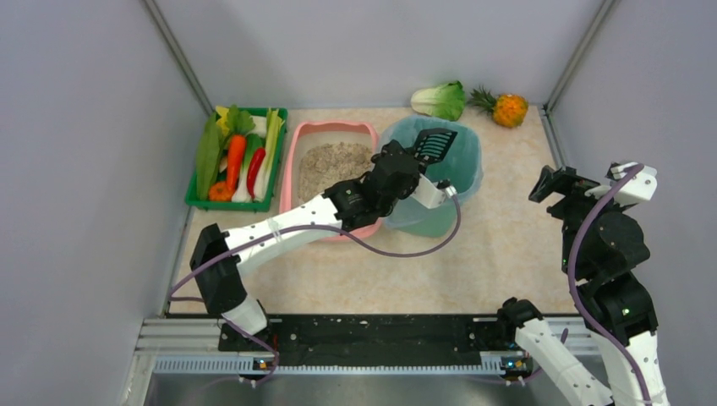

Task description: Clean the litter box

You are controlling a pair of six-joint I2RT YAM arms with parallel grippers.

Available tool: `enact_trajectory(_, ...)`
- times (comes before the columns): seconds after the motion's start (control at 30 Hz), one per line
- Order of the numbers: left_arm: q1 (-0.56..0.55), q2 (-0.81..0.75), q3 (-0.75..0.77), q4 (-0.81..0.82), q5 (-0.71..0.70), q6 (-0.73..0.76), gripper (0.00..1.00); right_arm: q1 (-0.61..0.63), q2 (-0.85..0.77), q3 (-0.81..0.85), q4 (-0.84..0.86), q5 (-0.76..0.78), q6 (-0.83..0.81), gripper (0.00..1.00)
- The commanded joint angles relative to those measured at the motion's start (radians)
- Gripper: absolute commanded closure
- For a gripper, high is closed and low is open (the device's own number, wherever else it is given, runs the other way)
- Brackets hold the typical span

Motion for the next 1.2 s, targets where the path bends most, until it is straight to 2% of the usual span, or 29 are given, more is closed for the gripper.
enact_trajectory(0.0, -0.004, -0.085, 0.004, 0.097, -0.010, 0.000, 1.00, 0.010, -0.006, 0.007, 0.016, 0.007, -0.011, 0.12)
enact_trajectory(0.27, -0.003, -0.179, -0.082, 0.163, 0.064, -0.048, 1.00, 0.010, -0.010, -0.003, 0.014, -0.001, -0.015, 0.11)
enact_trajectory(0.37, 0.013, -0.200, -0.138, 0.219, 0.053, -0.002, 1.00, 0.010, -0.009, -0.002, 0.015, -0.001, -0.015, 0.11)
enact_trajectory(0.47, 0.038, -0.149, -0.094, 0.124, -0.028, 0.000, 1.00, 0.010, -0.009, -0.002, 0.014, -0.005, -0.015, 0.11)
enact_trajectory(0.53, 0.025, -0.156, -0.109, 0.095, 0.003, 0.006, 1.00, 0.009, -0.008, -0.003, 0.015, -0.007, -0.015, 0.11)
enact_trajectory(0.67, 0.016, -0.133, -0.066, 0.020, -0.035, -0.001, 1.00, 0.010, -0.007, 0.001, 0.014, -0.008, -0.013, 0.11)
enact_trajectory(0.73, 0.026, -0.148, -0.093, 0.073, -0.036, 0.018, 1.00, 0.010, -0.007, 0.003, 0.015, -0.005, -0.017, 0.11)
enact_trajectory(0.83, 0.004, -0.129, -0.058, 0.008, -0.021, 0.020, 1.00, 0.009, -0.005, 0.004, 0.015, -0.004, -0.014, 0.11)
enact_trajectory(0.9, -0.004, -0.137, -0.085, 0.066, -0.018, 0.037, 1.00, 0.010, 0.003, 0.008, 0.016, -0.006, -0.018, 0.11)
enact_trajectory(0.97, -0.005, -0.111, -0.045, 0.007, -0.057, 0.017, 1.00, 0.009, 0.005, 0.010, 0.016, -0.007, -0.015, 0.11)
enact_trajectory(1.07, -0.034, -0.136, -0.065, 0.025, -0.023, 0.002, 1.00, 0.009, 0.012, 0.011, 0.021, -0.015, -0.015, 0.11)
enact_trajectory(1.17, -0.014, -0.126, -0.044, 0.025, -0.074, -0.037, 1.00, 0.009, 0.010, 0.011, 0.021, -0.010, -0.015, 0.11)
